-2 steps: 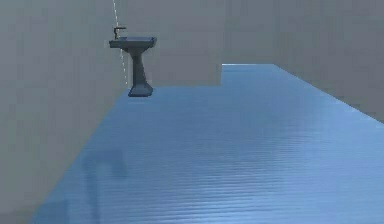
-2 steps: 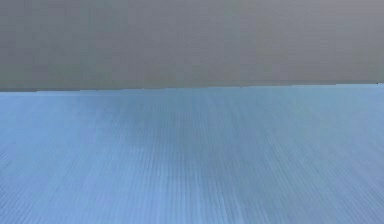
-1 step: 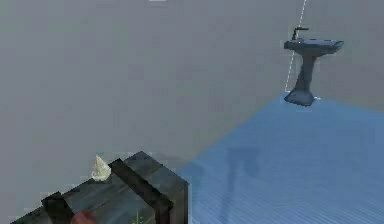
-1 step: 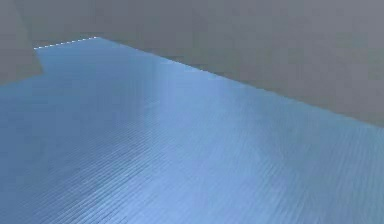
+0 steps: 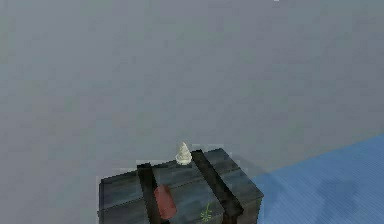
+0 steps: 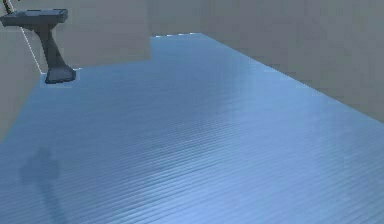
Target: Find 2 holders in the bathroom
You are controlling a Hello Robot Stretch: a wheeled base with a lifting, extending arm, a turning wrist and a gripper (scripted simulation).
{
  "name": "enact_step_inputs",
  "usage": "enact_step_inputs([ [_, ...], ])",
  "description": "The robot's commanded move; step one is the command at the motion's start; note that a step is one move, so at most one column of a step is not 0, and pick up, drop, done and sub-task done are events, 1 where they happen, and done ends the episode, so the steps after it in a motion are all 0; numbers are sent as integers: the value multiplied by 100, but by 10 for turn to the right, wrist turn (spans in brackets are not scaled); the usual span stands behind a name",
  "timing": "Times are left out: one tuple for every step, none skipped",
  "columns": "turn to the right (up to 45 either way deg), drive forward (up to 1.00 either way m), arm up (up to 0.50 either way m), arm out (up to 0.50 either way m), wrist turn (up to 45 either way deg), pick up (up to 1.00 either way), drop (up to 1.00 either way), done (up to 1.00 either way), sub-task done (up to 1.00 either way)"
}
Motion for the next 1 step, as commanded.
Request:
enact_step_inputs([
  [0, 0, 0, 0, 0, 0, 0, 100, 0],
])
